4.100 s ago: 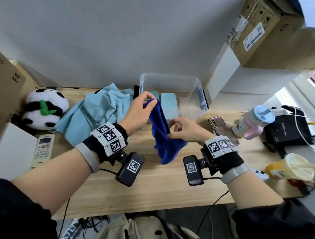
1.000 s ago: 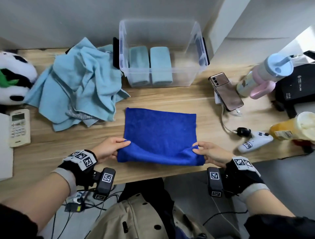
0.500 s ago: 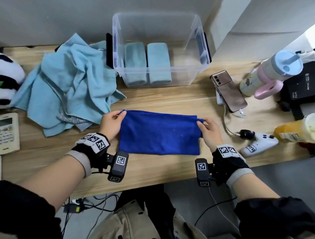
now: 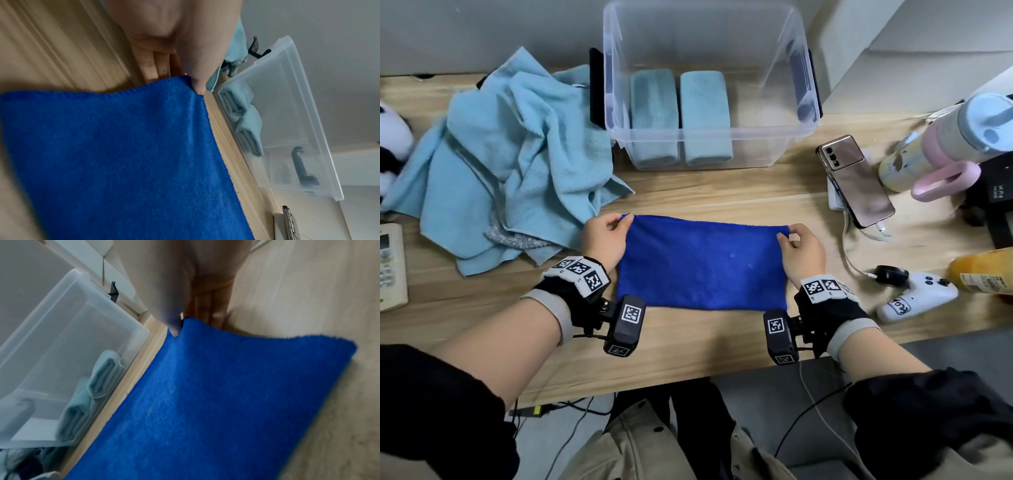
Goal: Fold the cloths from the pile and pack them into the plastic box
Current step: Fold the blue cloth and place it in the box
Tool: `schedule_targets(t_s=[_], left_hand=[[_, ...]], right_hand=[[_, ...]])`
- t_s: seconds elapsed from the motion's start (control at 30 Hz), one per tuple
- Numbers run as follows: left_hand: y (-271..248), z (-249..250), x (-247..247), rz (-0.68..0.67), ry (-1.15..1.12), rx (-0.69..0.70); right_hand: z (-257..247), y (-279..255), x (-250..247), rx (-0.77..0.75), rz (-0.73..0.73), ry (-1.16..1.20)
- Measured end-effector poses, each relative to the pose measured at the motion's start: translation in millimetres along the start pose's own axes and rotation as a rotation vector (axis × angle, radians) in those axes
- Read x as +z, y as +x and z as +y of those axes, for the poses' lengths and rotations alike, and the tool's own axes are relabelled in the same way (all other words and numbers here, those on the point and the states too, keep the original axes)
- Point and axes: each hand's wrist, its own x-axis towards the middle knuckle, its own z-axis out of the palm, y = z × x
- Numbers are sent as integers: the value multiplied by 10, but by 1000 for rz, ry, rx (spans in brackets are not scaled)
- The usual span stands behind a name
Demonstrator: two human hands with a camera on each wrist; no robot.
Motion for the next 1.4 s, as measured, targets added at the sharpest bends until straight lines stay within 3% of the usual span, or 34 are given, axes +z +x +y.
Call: schedule_targets(t_s=[0.2, 0.37, 0.57, 0.63, 0.77, 0.9, 1.0, 1.07, 1.13, 1.23, 1.4], left_hand=[[3, 61, 0, 21, 82, 20], [-34, 113, -34, -43, 200, 43], [-204, 260, 14, -118, 420, 298], [-304, 391, 106, -221, 386, 337], [-476, 768, 299, -519, 294, 382], [-589, 1169, 369, -837, 230, 371], [-634, 1420, 288, -1017, 365, 321], [-680, 1519, 197, -1122, 419, 284], [-761, 1560, 93, -1201, 336, 236], [-816, 1536, -4, -1223, 85, 143], [-864, 1581, -221, -978, 20, 192]], right_hand=[[-43, -21, 24, 64, 60, -134], [-39, -189, -56, 177, 75, -76], [-25, -452, 29, 200, -81, -213], [-77, -494, 71, 224, -133, -135], [-279, -602, 35, 152, -233, 305], [-625, -749, -228, -134, -495, 267], [-873, -827, -478, -317, -636, 203], [-989, -858, -626, -353, -699, 221], [-1067, -874, -759, -327, -763, 237], [-1128, -877, -918, -318, -812, 178], [-1095, -817, -1149, -247, -823, -29]])
